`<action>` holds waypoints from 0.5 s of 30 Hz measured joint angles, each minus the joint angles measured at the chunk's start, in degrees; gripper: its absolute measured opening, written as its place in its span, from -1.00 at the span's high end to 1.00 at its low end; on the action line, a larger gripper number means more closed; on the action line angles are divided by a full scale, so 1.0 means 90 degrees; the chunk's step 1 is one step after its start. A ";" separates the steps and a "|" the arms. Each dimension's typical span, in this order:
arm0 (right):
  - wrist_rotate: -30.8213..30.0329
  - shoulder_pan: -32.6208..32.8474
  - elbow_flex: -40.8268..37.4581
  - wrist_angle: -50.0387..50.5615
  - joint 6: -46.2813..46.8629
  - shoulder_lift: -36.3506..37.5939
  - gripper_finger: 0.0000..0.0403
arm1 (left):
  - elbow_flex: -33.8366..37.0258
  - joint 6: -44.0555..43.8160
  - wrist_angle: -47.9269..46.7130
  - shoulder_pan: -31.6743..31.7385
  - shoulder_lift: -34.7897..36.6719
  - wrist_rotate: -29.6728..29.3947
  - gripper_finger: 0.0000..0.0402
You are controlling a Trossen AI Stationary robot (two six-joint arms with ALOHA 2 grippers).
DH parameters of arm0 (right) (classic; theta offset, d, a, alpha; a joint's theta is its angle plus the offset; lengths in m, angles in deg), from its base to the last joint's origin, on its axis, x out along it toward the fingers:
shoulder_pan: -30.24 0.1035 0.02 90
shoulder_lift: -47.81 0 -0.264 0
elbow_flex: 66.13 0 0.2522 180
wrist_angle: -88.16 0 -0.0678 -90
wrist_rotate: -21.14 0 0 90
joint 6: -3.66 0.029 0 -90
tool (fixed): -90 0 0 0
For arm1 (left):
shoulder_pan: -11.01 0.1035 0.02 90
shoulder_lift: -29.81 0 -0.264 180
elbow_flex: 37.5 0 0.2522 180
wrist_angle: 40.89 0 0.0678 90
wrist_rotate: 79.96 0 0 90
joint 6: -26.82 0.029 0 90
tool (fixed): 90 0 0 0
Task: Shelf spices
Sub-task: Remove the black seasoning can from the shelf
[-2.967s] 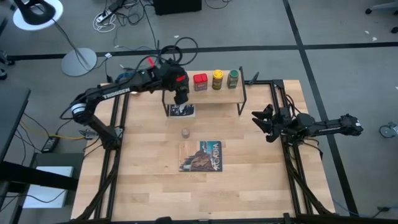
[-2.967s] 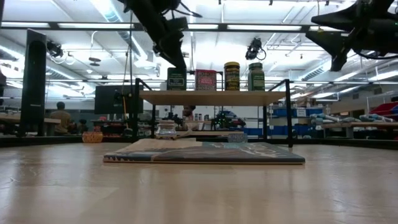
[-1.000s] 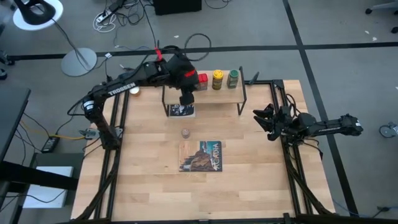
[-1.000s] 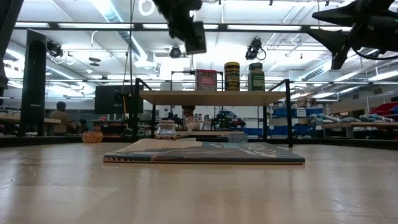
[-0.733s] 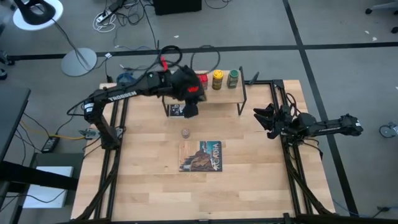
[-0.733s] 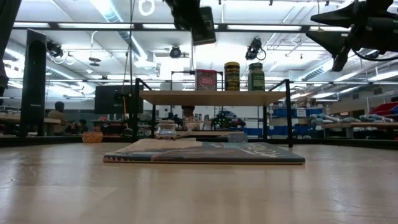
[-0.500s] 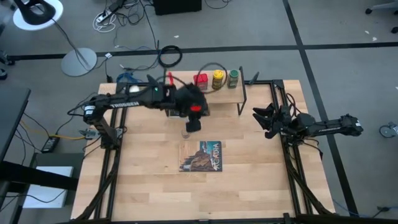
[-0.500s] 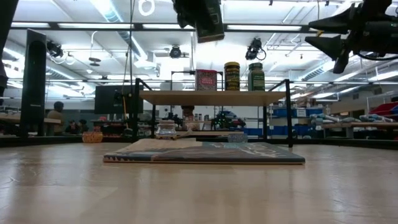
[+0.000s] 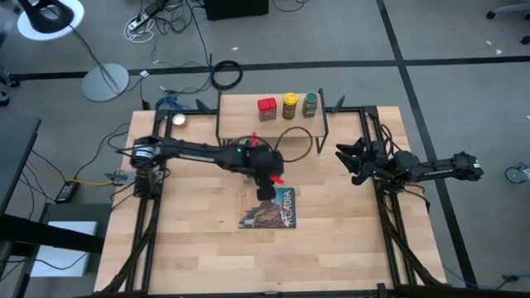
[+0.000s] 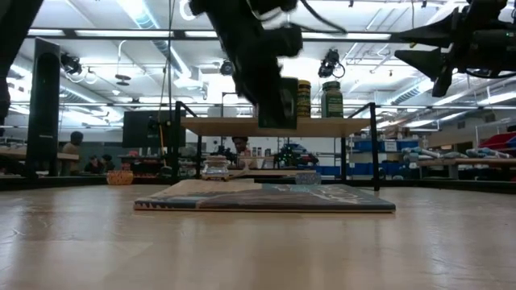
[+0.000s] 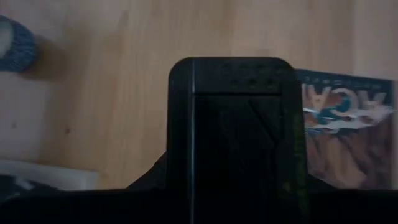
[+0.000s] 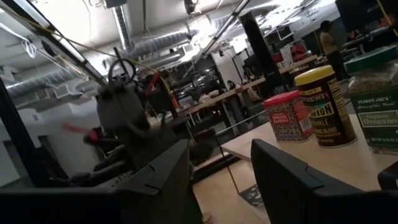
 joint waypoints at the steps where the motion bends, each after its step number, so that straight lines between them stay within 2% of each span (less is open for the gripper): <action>1: 0.0000 0.0000 0.0001 -0.0029 0.0002 0.0000 0.13 | 0.0000 -0.0008 0.0079 -0.0018 -0.0135 -0.0051 0.40; 7: 0.0000 -0.0002 0.0001 -0.0195 0.0002 0.0002 0.13 | 0.0000 0.0030 0.0216 -0.0052 -0.0795 -0.0036 0.40; 15: 0.0002 -0.0001 0.0001 -0.0156 0.0002 0.0001 0.13 | -0.0002 0.0042 0.0287 -0.0045 -0.1015 -0.0132 0.40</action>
